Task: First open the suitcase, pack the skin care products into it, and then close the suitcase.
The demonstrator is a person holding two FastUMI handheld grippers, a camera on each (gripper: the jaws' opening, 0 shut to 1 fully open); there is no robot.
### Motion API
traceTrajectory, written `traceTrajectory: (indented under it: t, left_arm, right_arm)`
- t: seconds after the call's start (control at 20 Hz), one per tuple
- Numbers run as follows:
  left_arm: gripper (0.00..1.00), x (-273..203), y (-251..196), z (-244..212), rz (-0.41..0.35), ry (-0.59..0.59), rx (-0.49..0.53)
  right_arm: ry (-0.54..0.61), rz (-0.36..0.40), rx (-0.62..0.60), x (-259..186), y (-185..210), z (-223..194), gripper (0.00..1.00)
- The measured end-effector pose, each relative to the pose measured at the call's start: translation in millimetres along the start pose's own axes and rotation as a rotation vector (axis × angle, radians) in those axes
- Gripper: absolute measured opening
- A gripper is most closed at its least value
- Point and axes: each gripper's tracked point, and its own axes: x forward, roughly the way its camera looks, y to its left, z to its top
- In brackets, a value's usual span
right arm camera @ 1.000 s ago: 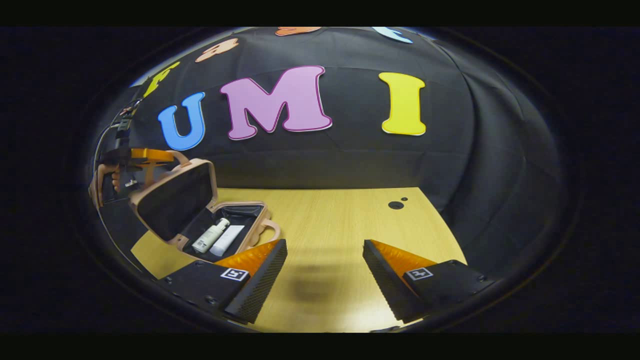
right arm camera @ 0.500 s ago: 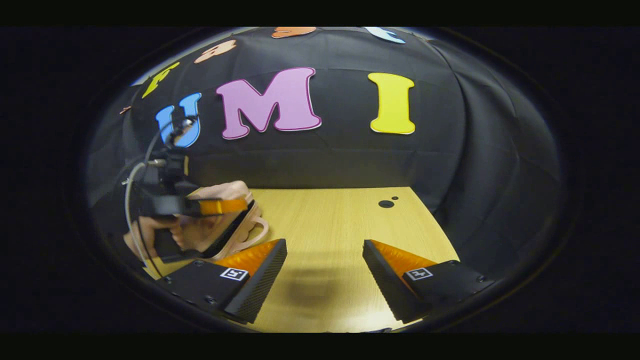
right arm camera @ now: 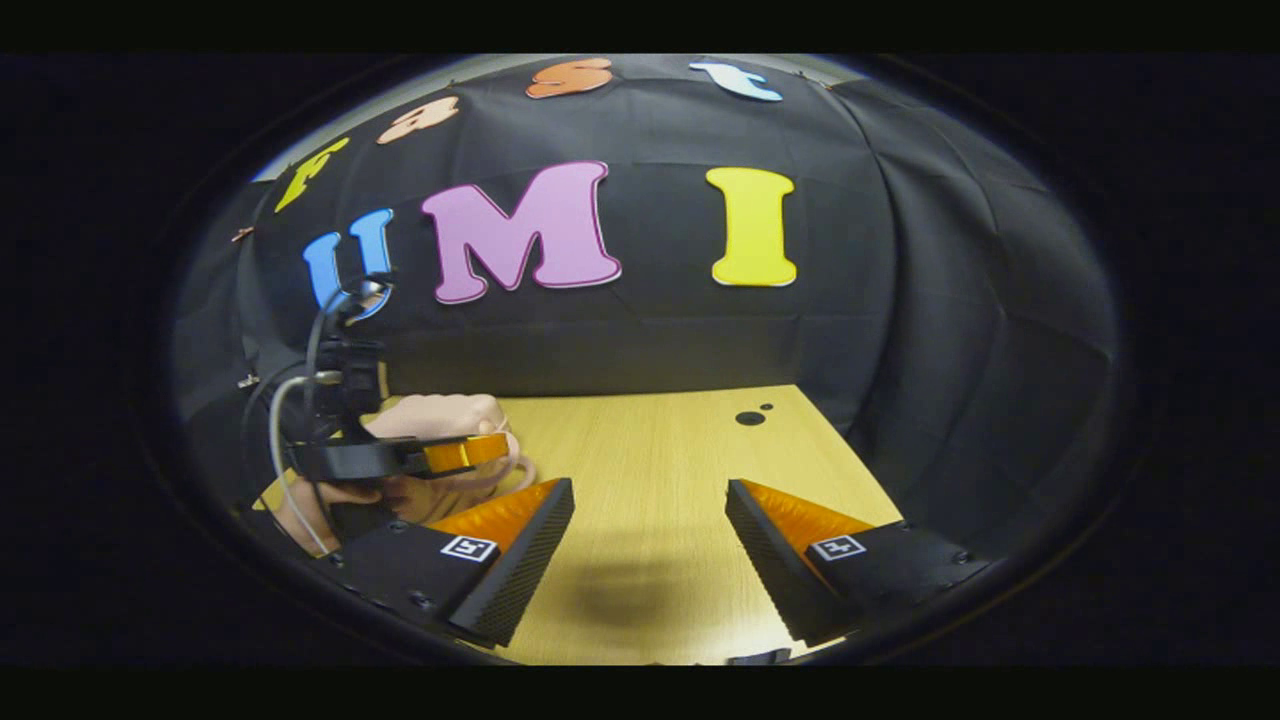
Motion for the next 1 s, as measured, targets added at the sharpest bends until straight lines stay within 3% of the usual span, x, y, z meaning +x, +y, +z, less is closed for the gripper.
traceTrajectory:
  t: [0.1,0.15,0.25,0.6,0.8,1.0]
  left_arm:
    - [0.94,-51,3,21,0.013,-0.026,0.021]
    - [0.99,-79,7,32,0.030,-0.057,0.047]
    - [0.96,-134,12,62,0.061,-0.128,0.112]
    - [0.96,-317,17,129,0.094,-0.302,0.215]
    - [0.96,-363,15,130,0.110,-0.296,0.178]
    - [0.96,-379,15,136,0.152,-0.320,0.141]
  right_arm:
    - [-0.029,-0.005,0.007,-20,10,15,0.98]
    - [-0.045,-0.010,0.014,-31,16,23,0.97]
    - [-0.059,-0.040,0.026,-53,27,36,0.97]
    - [-0.210,-0.005,-0.026,-147,99,101,0.97]
    - [-0.223,0.050,-0.020,-185,124,109,0.97]
    - [-0.251,0.098,-0.017,-201,115,129,0.97]
